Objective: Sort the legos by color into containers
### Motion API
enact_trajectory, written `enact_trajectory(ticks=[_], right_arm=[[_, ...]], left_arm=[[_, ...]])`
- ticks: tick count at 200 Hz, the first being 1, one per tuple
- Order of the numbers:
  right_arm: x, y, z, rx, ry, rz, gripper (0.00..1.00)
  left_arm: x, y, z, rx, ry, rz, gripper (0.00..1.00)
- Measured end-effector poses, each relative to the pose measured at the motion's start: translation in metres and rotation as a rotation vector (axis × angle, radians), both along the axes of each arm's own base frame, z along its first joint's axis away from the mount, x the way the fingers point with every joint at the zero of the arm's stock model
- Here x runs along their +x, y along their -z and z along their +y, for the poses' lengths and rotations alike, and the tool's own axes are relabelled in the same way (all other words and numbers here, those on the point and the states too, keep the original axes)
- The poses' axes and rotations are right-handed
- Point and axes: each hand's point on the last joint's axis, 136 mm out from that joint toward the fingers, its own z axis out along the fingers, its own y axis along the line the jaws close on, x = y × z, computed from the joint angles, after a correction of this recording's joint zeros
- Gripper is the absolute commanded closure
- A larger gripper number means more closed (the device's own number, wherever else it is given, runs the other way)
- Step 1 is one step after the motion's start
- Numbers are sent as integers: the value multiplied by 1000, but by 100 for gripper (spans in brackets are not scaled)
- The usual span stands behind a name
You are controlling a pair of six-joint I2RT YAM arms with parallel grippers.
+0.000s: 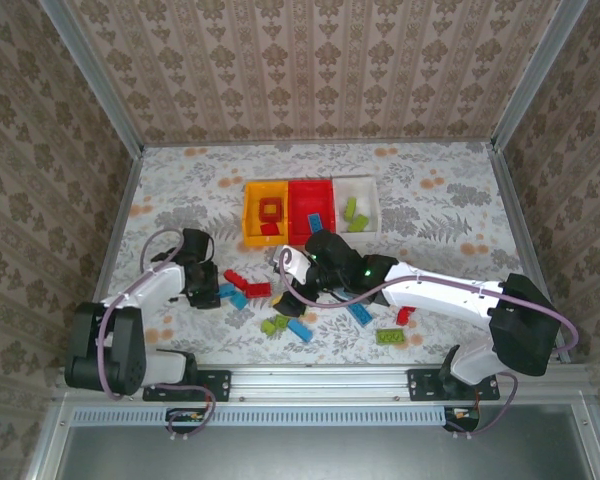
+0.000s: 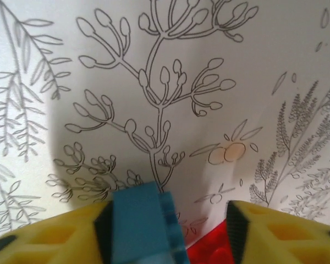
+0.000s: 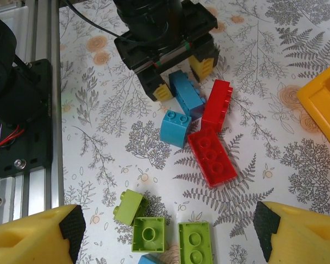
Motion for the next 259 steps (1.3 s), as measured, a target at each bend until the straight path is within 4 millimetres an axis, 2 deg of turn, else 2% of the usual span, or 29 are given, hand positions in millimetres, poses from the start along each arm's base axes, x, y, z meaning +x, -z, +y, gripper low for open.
enact_trajectory(ticks=[14,55,76,95,123,135,149,162,172,204,230,259], right_arm=[[0,0,0,0,0,1,17],[2,0,-1,-1,16,3,18],[12,-2,-6,4,68,11,19],[35,-13,-19,35,173,1,19],[83,-53,-61,132,405,-42,21],[102,-70,-81,179,505,-61,21],[120,-83,-102,222,605,-68,21],[132,-88,-117,247,678,-61,22],[139,-88,-126,259,723,-49,23],[146,-87,-138,280,790,-22,23],[143,-81,-143,282,812,-7,24],[139,-80,-151,284,830,-7,24]], left_arm=[[-2,1,0,-4,-4,10,72],[-1,-2,0,-3,-9,2,87],[3,-8,7,37,5,-22,94],[15,-31,12,90,68,-72,96],[59,-94,5,187,252,-238,98],[78,-124,-6,232,367,-324,98],[99,-155,-29,273,514,-411,98],[116,-174,-54,306,641,-467,100],[127,-182,-74,327,731,-495,100],[149,-183,-129,361,966,-523,100],[183,-181,-183,364,1138,-563,100],[204,-154,-229,372,1301,-538,100]])
